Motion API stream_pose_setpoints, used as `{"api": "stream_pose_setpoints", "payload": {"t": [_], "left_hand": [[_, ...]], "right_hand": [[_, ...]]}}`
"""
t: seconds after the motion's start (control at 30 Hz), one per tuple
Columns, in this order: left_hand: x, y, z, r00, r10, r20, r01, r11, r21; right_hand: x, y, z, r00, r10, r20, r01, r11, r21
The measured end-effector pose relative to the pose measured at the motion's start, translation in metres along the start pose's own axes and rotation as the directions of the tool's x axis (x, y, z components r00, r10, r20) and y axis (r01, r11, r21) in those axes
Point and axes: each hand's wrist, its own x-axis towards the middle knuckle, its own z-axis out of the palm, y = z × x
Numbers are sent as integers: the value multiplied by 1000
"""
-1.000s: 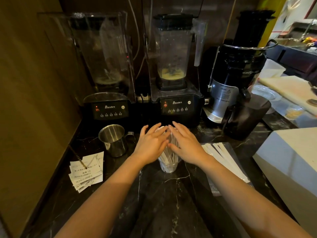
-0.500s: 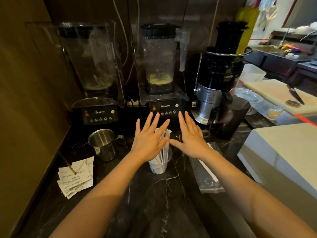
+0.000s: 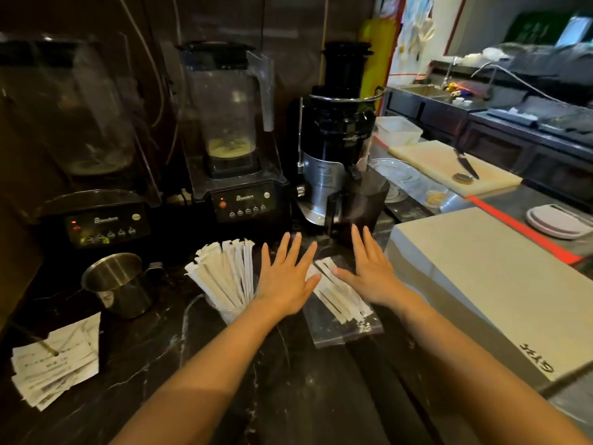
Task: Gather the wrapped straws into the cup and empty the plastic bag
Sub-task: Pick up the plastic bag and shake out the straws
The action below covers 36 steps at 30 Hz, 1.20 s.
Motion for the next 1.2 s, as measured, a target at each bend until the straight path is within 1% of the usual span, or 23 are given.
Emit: {"api": "stream_pose_setpoints", "payload": {"t": [0.23,0.33,0.47,0.53,0.63,0.7,0.77,0.87,1.03,1.2], "left_hand": [[-15,25,44,982,51,183,-43,998,-45],[-28,33,60,965,58,254,-44,997,-60],[-42,39,77,948,66,312,-39,995,-94],[-45,41,83,946,74,316,-44,994,-101],[-48,44,87,949,82,304,-50,993,-109],[-48,46,88,957,98,275,-70,991,-110],[-47,49,86,963,141,232,-121,988,-98],[-44,51,83,958,217,189,-214,976,-35],[-44,53,79,937,281,208,-303,949,82],[-47,58,77,911,369,183,-399,902,166]], "right_hand": [[-19,39,28,987,134,89,-139,989,54],[-26,48,42,972,181,150,-194,978,75],[-34,54,59,938,293,184,-305,952,38],[-36,56,66,921,355,163,-366,930,41],[-38,54,71,898,432,87,-438,896,75],[-37,53,73,881,469,60,-473,871,130],[-36,52,73,866,497,57,-498,848,180],[-34,54,71,856,511,77,-516,838,180],[-33,56,65,824,545,155,-566,802,190],[-33,56,62,818,511,265,-570,781,255]]}}
